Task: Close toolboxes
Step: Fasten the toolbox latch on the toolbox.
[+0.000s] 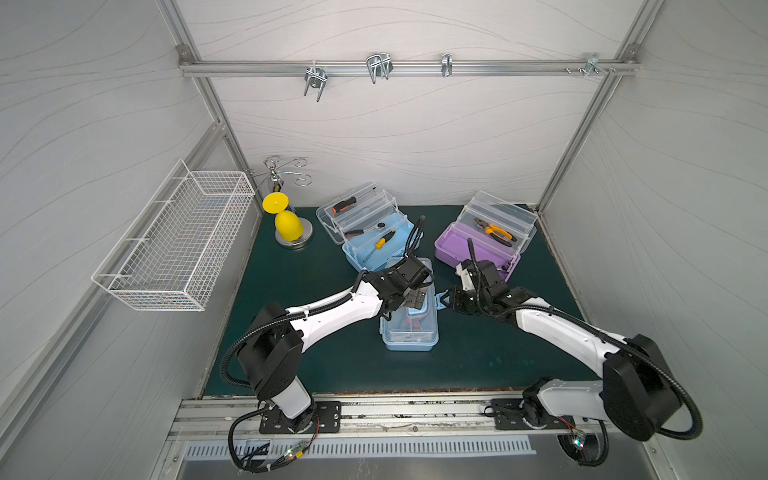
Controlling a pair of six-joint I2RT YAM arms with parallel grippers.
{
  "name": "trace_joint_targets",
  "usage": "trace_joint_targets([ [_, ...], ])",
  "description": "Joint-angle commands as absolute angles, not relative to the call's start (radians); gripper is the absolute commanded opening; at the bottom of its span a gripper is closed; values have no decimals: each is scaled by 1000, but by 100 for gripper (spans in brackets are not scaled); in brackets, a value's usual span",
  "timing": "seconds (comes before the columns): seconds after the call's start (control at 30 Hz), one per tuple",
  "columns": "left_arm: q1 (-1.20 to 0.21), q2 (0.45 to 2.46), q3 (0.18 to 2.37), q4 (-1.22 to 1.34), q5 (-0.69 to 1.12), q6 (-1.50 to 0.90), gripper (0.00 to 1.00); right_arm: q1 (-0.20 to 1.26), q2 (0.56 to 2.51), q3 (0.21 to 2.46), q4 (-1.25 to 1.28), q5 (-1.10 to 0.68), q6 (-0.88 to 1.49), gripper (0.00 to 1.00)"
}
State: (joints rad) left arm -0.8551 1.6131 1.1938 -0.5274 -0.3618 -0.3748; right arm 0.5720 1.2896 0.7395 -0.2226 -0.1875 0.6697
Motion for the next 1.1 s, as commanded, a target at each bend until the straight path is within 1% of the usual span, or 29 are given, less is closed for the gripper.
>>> trace_joint_targets([
  [0.0, -857, 1677, 1149, -621, -311, -365, 99, 549, 1269, 728, -144, -274, 715, 33],
  [0.3, -858, 1675, 1144, -617, -310, -365, 99, 526, 1284, 722, -101, -329, 745, 33],
  [0.53, -859, 1673, 1138, -612, -310, -365, 99, 521, 1293, 724, -91, -345, 753, 30],
  [0.8, -858, 1669, 1129, -608, -308, -367, 99, 520, 1310, 722, -83, -359, 757, 25],
  [0.9, -859, 1669, 1128, -607, -308, -367, 99, 521, 1318, 723, -79, -368, 756, 21],
  [1.07, -858, 1672, 1126, -606, -307, -365, 99, 522, 1335, 724, -61, -390, 761, 20],
])
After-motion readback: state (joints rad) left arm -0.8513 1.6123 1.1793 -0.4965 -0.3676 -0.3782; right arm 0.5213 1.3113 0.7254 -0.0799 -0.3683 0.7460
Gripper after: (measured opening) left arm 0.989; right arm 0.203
